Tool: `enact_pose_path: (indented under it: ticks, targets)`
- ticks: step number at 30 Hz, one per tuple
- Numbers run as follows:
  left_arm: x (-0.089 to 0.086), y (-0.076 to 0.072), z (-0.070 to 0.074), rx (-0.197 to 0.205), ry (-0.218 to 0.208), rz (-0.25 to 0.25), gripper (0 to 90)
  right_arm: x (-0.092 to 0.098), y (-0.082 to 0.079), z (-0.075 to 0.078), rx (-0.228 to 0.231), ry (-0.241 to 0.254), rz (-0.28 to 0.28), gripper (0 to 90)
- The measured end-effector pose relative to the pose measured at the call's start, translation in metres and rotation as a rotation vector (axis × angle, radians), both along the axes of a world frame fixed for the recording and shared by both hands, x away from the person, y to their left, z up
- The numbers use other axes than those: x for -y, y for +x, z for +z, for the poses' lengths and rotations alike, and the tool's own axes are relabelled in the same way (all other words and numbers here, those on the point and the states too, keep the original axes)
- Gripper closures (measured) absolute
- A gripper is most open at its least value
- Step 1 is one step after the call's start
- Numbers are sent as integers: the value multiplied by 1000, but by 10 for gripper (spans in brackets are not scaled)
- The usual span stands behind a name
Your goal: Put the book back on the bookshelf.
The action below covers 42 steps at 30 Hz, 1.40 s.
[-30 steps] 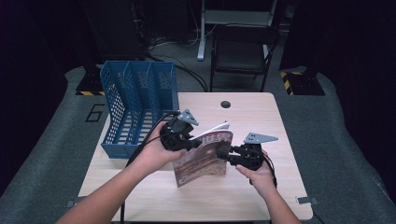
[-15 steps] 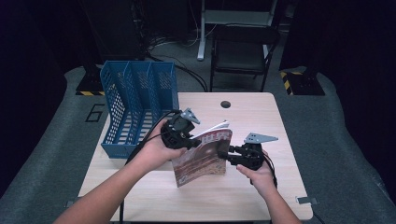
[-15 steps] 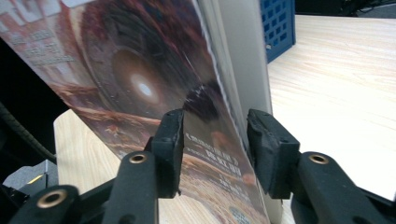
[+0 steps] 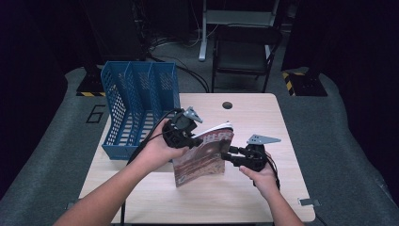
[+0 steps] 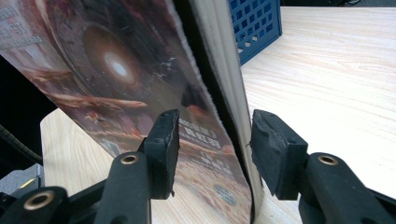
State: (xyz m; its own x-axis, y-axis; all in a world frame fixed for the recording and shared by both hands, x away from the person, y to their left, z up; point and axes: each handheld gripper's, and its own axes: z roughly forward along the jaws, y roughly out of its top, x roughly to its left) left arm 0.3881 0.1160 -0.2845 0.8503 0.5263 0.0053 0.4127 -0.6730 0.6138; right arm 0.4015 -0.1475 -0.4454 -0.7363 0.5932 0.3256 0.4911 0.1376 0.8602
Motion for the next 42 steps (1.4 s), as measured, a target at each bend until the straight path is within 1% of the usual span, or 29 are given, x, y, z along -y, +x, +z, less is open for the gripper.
enact_pose_path:
  ticks: [2,4,7,11,13,14,16,17,23,29,32,33,36,39,40,42]
  targets:
    - [-1,-1,3,0,-9,15,839,0,0,0,1,1,-1,514]
    - [-4,0,6,6,-7,11,839,1,1,-1,-1,1,-1,512]
    - [-8,-1,11,10,-19,22,839,3,2,-2,-13,3,-7,510]
    - [-14,-1,21,28,-19,32,839,4,3,-4,-14,4,-8,508]
    - [-17,0,26,31,-20,35,839,3,3,-4,-15,2,-10,507]
    - [-19,0,29,26,-25,40,838,3,3,-4,-17,1,-10,506]
    - [-23,0,36,34,-29,52,839,3,3,-4,-24,2,-15,504]
    - [-24,0,38,31,-32,58,839,2,3,-5,-27,1,-17,504]
    - [-33,1,51,44,-26,85,838,3,3,-7,-42,-6,-27,502]
    - [-36,0,60,57,-19,90,838,2,4,-8,-33,-21,-30,488]
    - [-38,0,64,54,-30,97,838,2,4,-9,-32,-23,-33,483]
    - [-38,0,65,53,-28,97,838,1,4,-9,-32,-25,-34,482]
    - [-38,0,68,56,-33,98,838,2,4,-9,-32,-25,-34,480]
    - [-38,0,70,58,-29,96,838,2,4,-9,-30,-24,-34,480]
    - [-38,0,70,58,-36,104,838,2,4,-9,-30,-25,-35,480]
    - [-38,1,71,57,-38,103,838,2,4,-9,-31,-25,-36,480]
